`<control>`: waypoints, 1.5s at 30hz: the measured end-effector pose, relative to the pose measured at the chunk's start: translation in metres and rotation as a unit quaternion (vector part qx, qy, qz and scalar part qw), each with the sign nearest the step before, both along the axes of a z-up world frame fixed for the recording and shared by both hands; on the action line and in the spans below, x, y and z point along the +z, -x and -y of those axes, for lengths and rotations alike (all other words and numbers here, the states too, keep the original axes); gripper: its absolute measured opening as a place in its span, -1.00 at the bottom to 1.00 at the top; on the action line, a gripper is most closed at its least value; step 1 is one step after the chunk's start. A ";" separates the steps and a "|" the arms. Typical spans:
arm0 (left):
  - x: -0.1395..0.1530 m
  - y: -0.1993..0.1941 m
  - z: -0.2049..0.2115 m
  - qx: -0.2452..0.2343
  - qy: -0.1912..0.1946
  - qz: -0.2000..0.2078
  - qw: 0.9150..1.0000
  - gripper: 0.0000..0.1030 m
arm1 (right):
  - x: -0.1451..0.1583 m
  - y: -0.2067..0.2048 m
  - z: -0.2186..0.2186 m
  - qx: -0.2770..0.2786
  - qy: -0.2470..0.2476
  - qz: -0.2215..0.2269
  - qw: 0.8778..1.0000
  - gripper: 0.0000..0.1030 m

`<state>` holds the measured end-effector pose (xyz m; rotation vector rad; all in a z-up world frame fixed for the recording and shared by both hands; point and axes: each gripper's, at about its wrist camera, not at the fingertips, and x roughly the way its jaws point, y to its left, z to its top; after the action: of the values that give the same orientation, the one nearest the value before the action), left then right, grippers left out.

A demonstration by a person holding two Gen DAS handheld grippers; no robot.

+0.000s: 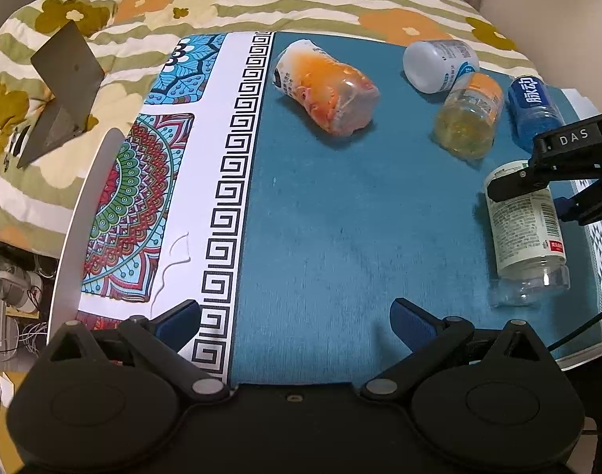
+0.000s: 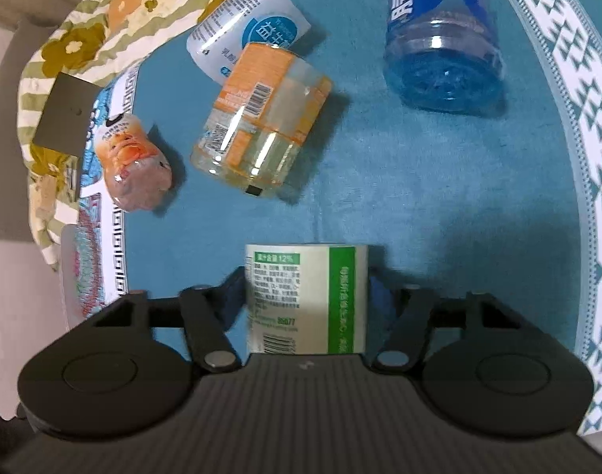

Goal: Flip cup upright
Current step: 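Rotate the right tool to turn the cup upright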

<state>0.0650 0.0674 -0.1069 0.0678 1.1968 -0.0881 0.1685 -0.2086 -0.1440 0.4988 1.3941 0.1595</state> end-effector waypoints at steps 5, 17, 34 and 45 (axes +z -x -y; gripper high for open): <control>0.002 -0.001 0.001 -0.003 0.001 0.002 1.000 1.00 | 0.003 0.002 -0.002 0.007 0.002 0.012 1.000 0.44; 0.013 0.002 -0.006 0.013 0.011 0.016 1.000 1.00 | 0.068 0.045 -0.005 -0.033 0.052 0.243 0.968 0.42; -0.008 -0.009 0.014 -0.041 0.012 0.024 0.999 1.00 | 0.017 0.081 -0.043 -0.024 0.151 0.447 0.881 0.46; -0.010 -0.010 0.027 -0.061 0.015 0.021 0.998 1.00 | 0.022 0.106 -0.051 0.025 0.168 0.442 0.881 0.45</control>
<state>0.0755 0.0406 -0.1170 0.1157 1.1482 -0.2116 0.0627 -0.1580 -0.1215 0.0576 0.5100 0.1526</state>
